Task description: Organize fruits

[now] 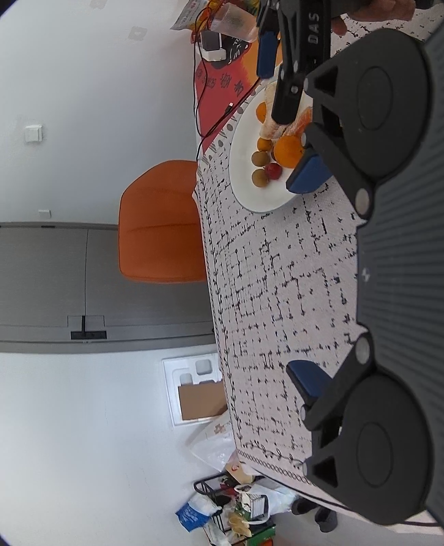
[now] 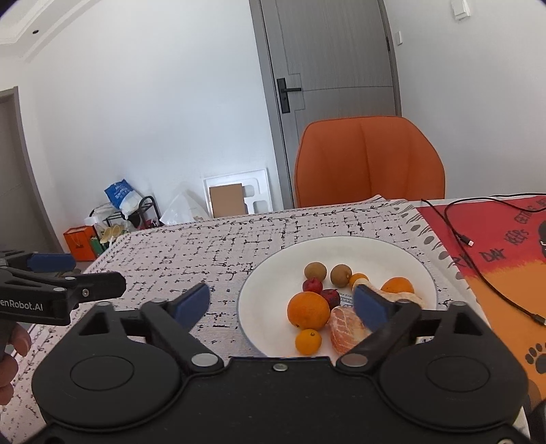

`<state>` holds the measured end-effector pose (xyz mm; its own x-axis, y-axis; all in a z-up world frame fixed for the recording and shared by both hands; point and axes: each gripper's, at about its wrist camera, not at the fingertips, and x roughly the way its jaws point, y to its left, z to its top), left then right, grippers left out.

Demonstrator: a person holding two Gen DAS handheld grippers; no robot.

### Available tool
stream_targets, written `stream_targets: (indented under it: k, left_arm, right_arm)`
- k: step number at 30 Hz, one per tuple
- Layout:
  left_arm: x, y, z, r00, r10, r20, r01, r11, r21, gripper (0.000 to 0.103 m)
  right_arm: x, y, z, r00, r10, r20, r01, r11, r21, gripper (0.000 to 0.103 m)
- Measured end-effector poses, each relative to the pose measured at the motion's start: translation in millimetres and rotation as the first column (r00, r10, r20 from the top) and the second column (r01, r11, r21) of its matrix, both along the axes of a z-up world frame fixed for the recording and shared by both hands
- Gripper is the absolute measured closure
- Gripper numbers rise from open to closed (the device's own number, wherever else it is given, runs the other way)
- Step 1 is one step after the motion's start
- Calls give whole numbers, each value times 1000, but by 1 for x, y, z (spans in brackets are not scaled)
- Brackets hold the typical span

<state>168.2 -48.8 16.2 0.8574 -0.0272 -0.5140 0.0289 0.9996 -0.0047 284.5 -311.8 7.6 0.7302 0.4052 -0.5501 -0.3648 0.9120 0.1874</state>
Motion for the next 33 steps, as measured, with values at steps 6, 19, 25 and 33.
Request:
stream_targets:
  k: [6, 19, 25, 33]
  left_arm:
    - [-21, 14, 6, 999, 36, 2, -36, 998, -47, 0]
    - [-60, 39, 12, 997, 74, 22, -72, 995, -72, 0]
    - [-76, 49, 13, 995, 95, 30, -93, 993, -69, 0]
    - [-92, 60, 11, 993, 116, 25, -114, 991, -76, 0]
  right_arm:
    - [-17, -4, 10, 1000, 27, 13, -28, 999, 39, 0]
    - [-49, 0, 26, 998, 44, 48, -46, 999, 29, 0]
    - [-57, -3, 27, 999, 13, 43, -14, 1000, 28, 0]
    - [-66, -12, 26, 999, -4, 40, 2, 998, 59, 0]
